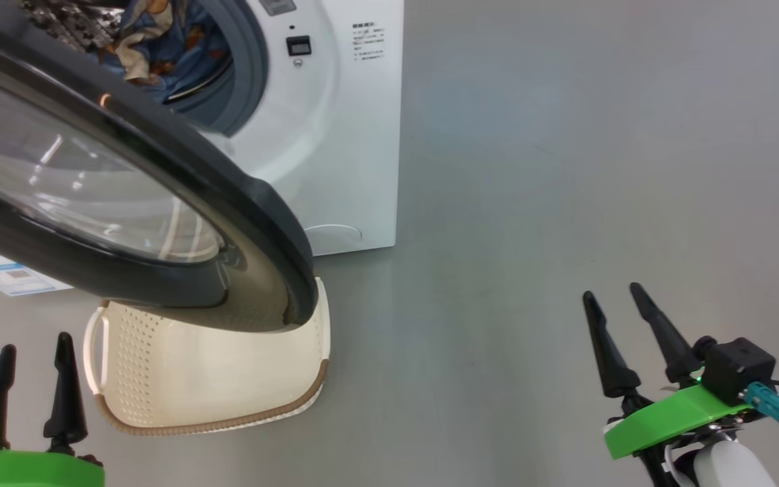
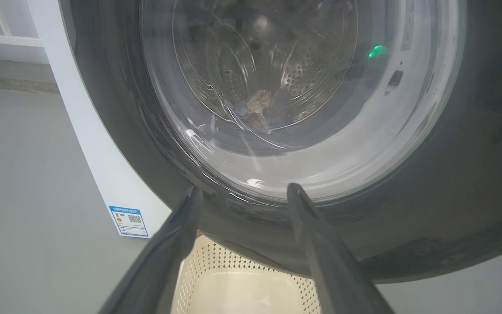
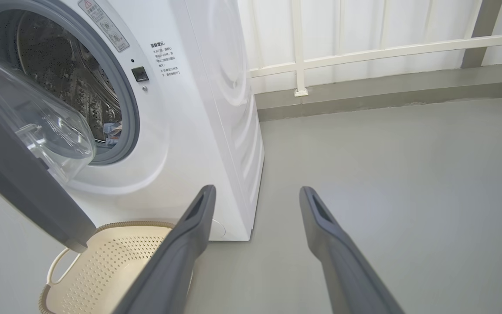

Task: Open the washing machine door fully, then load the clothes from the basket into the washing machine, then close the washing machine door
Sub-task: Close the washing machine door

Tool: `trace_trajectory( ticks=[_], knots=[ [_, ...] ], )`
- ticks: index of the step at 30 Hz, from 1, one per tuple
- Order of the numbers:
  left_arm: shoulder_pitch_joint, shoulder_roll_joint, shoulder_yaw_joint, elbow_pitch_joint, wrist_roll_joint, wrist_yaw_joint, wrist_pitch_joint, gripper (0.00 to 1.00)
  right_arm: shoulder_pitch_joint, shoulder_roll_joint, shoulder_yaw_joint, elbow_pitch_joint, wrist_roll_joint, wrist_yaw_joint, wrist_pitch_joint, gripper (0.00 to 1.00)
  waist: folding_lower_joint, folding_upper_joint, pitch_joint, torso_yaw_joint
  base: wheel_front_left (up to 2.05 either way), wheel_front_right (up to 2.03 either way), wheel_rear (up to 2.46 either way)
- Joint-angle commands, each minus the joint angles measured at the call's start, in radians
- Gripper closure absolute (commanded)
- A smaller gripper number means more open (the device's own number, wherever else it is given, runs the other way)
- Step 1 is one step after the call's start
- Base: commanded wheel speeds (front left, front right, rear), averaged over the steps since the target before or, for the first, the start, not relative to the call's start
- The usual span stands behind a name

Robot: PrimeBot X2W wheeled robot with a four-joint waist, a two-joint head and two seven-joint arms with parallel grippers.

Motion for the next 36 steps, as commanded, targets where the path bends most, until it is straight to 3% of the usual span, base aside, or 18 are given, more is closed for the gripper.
trace_trajectory(
  ticks=[1, 3, 4, 18, 24, 30, 36],
  knots=[
    [-0.008, 0.018, 0.038, -0.022, 0.002, -0.002, -0.006, 0.0, -0.016, -0.005, 0.036, -0.026, -0.003, 0.002, -0.012, 0.64, 0.0, 0.0, -0.001, 0.008, 0.0, 0.0, 0.0],
    [-0.006, 0.012, 0.035, -0.022, -0.001, -0.002, -0.006, 0.0, -0.024, -0.005, 0.046, -0.026, 0.0, 0.002, -0.012, 0.92, 0.0, 0.0, -0.003, 0.018, 0.0, 0.0, 0.0],
    [-0.006, 0.008, 0.032, -0.022, -0.002, -0.002, -0.006, 0.0, -0.029, -0.004, 0.051, -0.024, 0.001, 0.002, -0.012, 1.0, 0.0, 0.0, -0.004, 0.024, 0.0, 0.0, 0.0],
    [-0.014, -0.049, 0.014, -0.027, -0.016, -0.002, -0.006, 0.0, -0.193, 0.042, 0.132, -0.051, 0.038, 0.002, -0.012, 1.0, 0.0, 0.0, -0.015, 0.108, 0.0, 0.0, 0.0],
    [-0.017, -0.069, 0.009, -0.044, -0.014, -0.002, -0.006, 0.0, -0.289, 0.061, 0.184, -0.169, 0.052, 0.002, -0.012, 1.0, 0.0, 0.0, -0.015, 0.14, 0.0, 0.0, 0.0],
    [-0.011, -0.073, 0.0, -0.066, -0.012, -0.002, -0.006, 0.0, -0.366, 0.071, 0.302, -0.36, 0.043, 0.002, -0.012, 1.0, 0.0, 0.0, -0.018, 0.162, 0.0, 0.0, 0.0],
    [-0.009, -0.08, -0.013, -0.086, -0.01, -0.002, -0.006, 0.0, -0.368, 0.075, 0.449, -0.413, 0.033, 0.002, -0.012, 1.0, 0.0, 0.0, -0.016, 0.183, 0.0, 0.0, 0.0]
  ],
)
